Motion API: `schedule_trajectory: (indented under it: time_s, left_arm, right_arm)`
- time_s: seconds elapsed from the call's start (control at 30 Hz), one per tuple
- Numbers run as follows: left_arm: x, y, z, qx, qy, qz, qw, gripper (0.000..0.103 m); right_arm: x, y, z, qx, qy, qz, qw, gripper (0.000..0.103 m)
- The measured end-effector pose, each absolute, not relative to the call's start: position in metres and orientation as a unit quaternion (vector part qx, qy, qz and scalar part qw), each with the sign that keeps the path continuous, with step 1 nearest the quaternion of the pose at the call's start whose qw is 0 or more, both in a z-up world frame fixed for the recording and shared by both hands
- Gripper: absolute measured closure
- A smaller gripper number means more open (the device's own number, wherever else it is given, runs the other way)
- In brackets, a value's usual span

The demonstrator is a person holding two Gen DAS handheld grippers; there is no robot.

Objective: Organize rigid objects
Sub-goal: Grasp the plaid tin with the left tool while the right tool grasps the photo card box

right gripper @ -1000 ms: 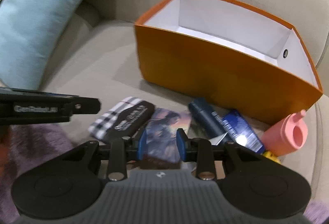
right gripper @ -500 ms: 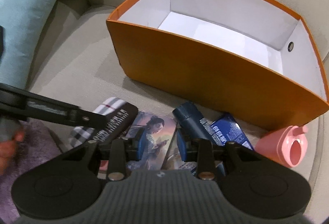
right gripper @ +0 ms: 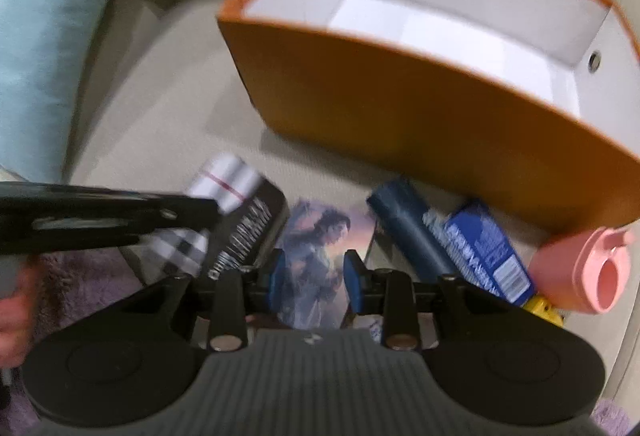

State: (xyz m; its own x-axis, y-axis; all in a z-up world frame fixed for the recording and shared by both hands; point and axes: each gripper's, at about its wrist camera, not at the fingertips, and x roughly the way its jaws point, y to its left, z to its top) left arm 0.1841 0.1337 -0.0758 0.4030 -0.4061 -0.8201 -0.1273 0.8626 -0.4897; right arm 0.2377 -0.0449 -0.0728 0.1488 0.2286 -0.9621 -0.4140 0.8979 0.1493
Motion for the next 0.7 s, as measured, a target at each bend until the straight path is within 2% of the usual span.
schedule_trajectory:
  time_s: [0.07,0.1,0.17,0.27,0.33,0.47,0.57,0.7]
  left_arm:
    - [0.178,0.138,-0.073,-0.25,0.531,-0.08,0.806,0.081]
    - [0.176,0.141,-0.073,-0.254,0.528,-0.078,0.807,0.081]
    - [0.173,0.146,-0.076,-0.269,0.524,-0.075,0.804,0.082]
    - [0.17,0.152,-0.078,-0.28,0.519,-0.072,0.804,0.082]
    - [0.168,0.154,-0.078,-0.286,0.516,-0.073,0.804,0.082]
    - [0.167,0.159,-0.08,-0.298,0.512,-0.076,0.802,0.083]
    - [0.166,0.16,-0.081,-0.304,0.51,-0.076,0.801,0.083]
    - [0.167,0.161,-0.083,-0.307,0.51,-0.075,0.8,0.083]
  right_arm:
    - [0.243,-0.041,-0.075,-0.095,0.621,0.193,0.754,0.067]
    - [0.247,-0.04,-0.076,-0.096,0.627,0.185,0.751,0.061]
    - [0.256,-0.04,-0.079,-0.081,0.643,0.178,0.74,0.057]
    - [0.271,-0.039,-0.085,-0.048,0.665,0.173,0.725,0.057]
    - [0.281,-0.038,-0.091,-0.027,0.681,0.169,0.712,0.052]
    - [0.295,-0.043,-0.112,0.019,0.725,0.161,0.67,0.04]
    - [0.292,-0.048,-0.127,0.052,0.739,0.148,0.656,0.04]
    - [0.286,-0.04,-0.117,0.029,0.729,0.155,0.666,0.04]
